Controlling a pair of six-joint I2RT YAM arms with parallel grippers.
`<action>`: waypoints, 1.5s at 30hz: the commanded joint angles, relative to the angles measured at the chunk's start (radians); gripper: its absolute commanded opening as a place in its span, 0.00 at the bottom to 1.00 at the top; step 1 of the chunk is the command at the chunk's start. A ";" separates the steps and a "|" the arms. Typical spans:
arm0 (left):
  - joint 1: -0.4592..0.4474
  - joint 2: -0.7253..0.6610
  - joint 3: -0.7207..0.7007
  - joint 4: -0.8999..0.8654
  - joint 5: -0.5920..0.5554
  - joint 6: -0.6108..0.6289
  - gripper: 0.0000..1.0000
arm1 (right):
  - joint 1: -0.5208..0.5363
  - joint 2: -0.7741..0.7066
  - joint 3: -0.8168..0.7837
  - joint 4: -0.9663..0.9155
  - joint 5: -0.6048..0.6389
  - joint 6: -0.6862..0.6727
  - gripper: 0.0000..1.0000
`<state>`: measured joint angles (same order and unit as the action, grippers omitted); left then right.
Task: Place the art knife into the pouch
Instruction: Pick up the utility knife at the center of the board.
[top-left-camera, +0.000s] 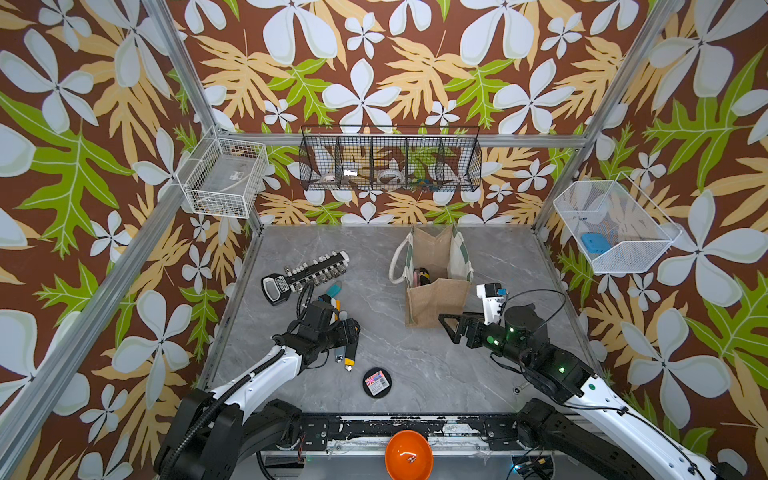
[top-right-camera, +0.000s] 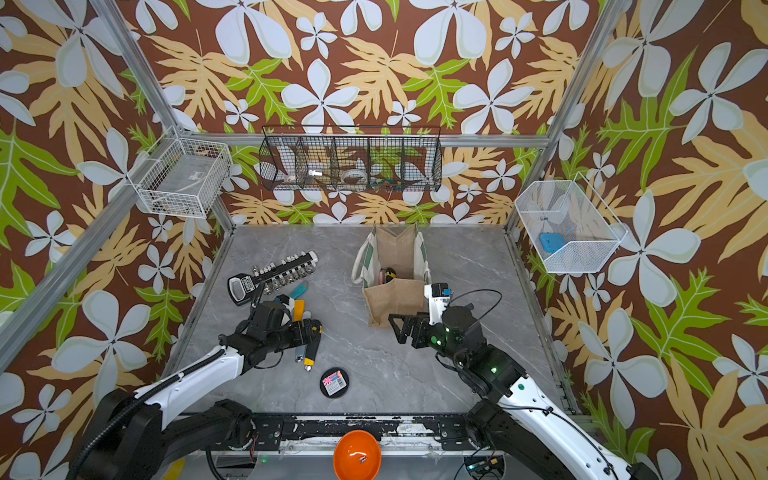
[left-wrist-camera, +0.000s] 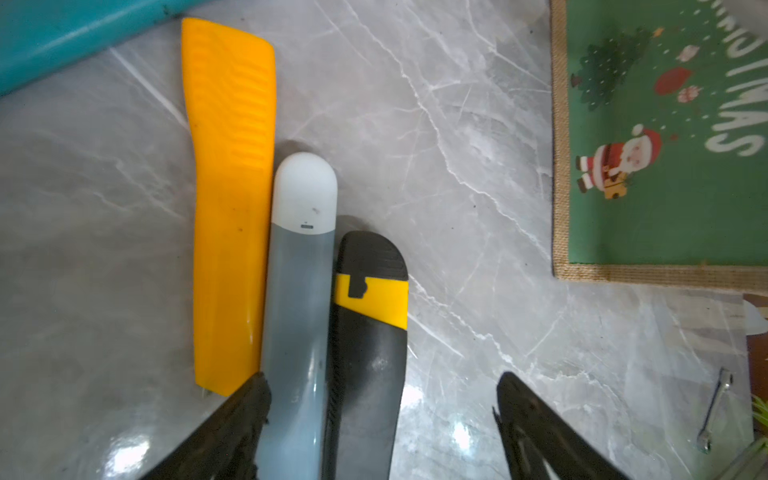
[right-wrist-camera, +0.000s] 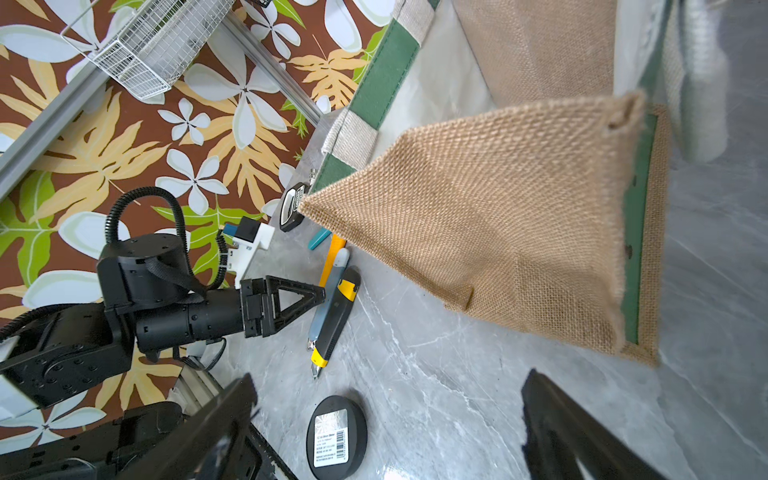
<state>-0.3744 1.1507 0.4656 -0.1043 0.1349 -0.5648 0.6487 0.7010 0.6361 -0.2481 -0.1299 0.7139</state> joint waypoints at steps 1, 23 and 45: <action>-0.007 0.028 0.013 0.028 -0.026 0.020 0.83 | 0.001 -0.013 -0.008 0.023 0.009 0.025 1.00; -0.112 0.164 0.095 0.030 -0.126 0.000 0.69 | 0.002 -0.040 -0.023 0.001 0.024 0.020 1.00; -0.172 0.370 0.151 0.051 -0.212 -0.017 0.54 | 0.002 -0.040 -0.023 -0.016 0.053 0.009 1.00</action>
<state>-0.5430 1.5005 0.6186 0.0059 -0.0544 -0.5522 0.6487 0.6624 0.6125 -0.2649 -0.0963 0.7307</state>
